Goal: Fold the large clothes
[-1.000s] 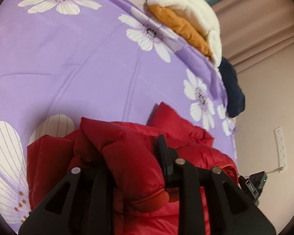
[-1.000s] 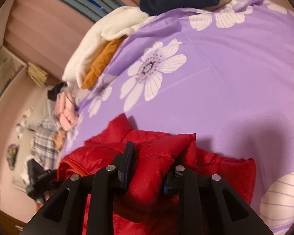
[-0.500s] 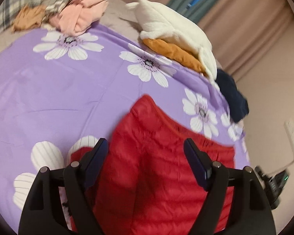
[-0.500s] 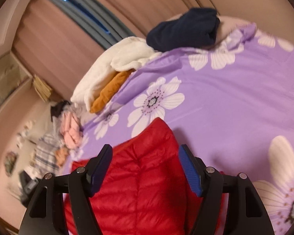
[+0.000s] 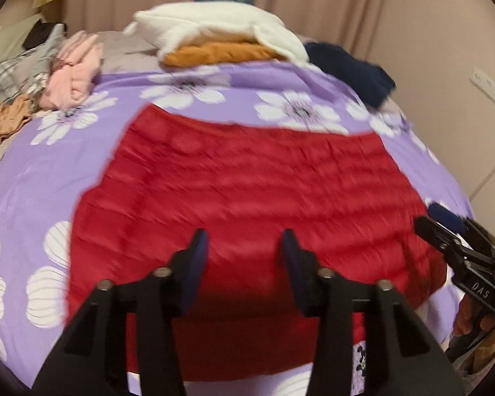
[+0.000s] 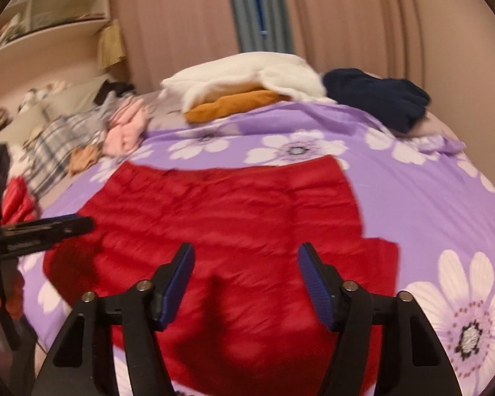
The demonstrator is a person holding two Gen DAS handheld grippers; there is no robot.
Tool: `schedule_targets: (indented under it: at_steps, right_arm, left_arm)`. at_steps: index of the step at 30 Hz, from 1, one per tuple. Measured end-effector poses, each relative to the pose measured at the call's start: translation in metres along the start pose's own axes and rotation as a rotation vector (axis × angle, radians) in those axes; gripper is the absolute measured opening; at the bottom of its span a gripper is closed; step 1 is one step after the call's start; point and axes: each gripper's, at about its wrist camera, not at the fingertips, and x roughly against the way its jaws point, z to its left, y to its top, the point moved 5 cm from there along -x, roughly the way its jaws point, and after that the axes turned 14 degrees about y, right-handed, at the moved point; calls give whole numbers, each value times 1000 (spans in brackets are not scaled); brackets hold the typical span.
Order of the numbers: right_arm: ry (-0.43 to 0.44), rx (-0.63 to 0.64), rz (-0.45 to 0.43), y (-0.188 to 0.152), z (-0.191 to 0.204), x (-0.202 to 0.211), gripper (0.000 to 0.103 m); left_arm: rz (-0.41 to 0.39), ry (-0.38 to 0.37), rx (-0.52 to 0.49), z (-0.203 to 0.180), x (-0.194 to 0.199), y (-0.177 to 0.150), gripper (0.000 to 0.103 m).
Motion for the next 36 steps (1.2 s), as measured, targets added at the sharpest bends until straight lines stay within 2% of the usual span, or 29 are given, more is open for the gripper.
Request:
schedule_targets:
  at_steps: [3, 6, 8, 15, 19, 23, 26, 31, 36]
  right_arm:
    - [12, 40, 49, -10, 13, -16, 52]
    - [-8, 52, 118, -25, 13, -35, 52]
    - [-6, 36, 144, -35, 6, -45, 52]
    - [-22, 50, 150, -46, 3, -55, 52]
    - [4, 24, 147, -44, 5, -48, 52]
    - [43, 1, 104, -39, 7, -18, 52]
    - [25, 8, 61, -36, 2, 6, 52]
    - [-35, -11, 47, -36, -16, 23, 52]
    - [-62, -71, 120, -56, -37, 4, 52]
  left_arm:
    - [18, 22, -60, -15, -14, -15, 38]
    - [61, 16, -66, -17, -30, -28, 38]
    - [59, 9, -73, -16, -32, -31, 38]
    - [63, 8, -70, -16, -38, -32, 39]
    - [65, -1, -45, -9, -24, -29, 39]
    - [26, 16, -8, 15, 1, -26, 40]
    - [9, 35, 34, 38, 12, -27, 40]
    - [57, 65, 85, 62, 2, -40, 40]
    - [112, 30, 130, 62, -21, -55, 40]
